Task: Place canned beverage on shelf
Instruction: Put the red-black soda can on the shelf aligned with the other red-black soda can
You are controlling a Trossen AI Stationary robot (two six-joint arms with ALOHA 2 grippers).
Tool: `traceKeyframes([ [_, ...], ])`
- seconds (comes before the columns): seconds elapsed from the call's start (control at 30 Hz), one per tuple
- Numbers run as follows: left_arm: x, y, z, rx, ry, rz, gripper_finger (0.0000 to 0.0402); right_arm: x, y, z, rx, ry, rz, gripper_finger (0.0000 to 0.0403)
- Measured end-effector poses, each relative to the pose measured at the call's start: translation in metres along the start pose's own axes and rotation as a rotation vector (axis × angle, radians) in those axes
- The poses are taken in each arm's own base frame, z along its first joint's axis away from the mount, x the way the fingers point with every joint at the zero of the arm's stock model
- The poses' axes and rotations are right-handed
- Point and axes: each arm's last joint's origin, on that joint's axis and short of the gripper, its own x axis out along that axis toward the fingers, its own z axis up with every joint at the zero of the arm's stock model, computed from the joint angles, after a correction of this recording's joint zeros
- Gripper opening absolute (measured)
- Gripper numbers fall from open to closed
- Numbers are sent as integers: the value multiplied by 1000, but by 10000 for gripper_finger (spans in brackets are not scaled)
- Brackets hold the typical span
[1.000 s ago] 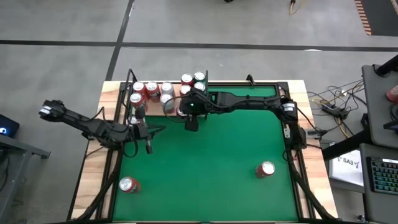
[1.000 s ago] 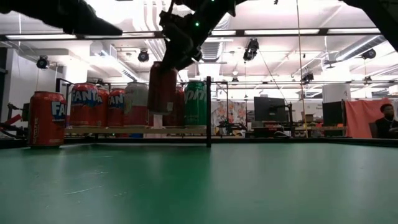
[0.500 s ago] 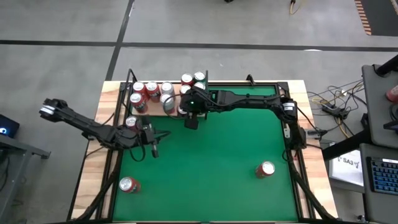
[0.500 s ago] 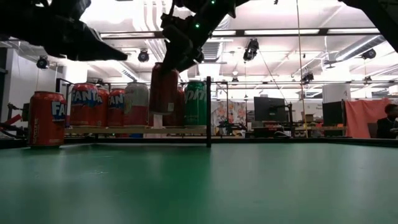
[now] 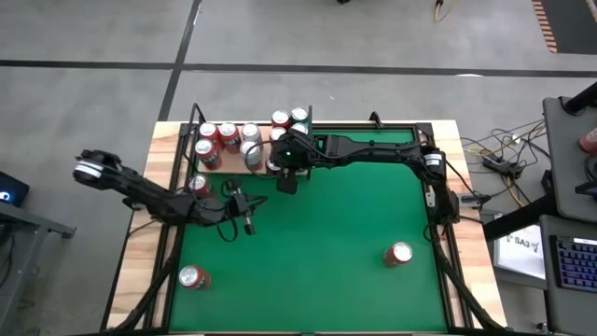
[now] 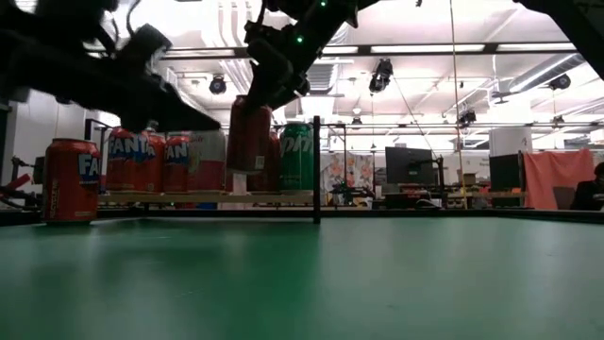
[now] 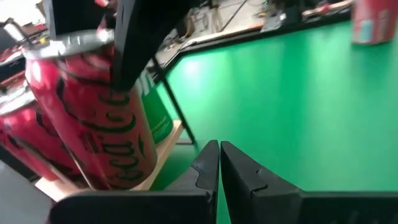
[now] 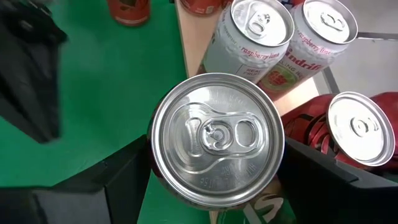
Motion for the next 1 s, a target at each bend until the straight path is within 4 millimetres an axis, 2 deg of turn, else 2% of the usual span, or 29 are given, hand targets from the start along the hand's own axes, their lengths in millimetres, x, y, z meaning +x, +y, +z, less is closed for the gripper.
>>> traceKeyframes([
  [0.47, 56, -2, -24, -78, -32, 147, 0, 0, 0, 0, -10, 1, 0, 295],
  [0.77, 66, -4, -41, -95, -24, 171, 0, 0, 0, -1, -12, 13, 1, 295],
  [1.0, 67, -5, -43, -106, -21, 170, 0, 8, 1, -2, -21, 1, 0, 295],
])
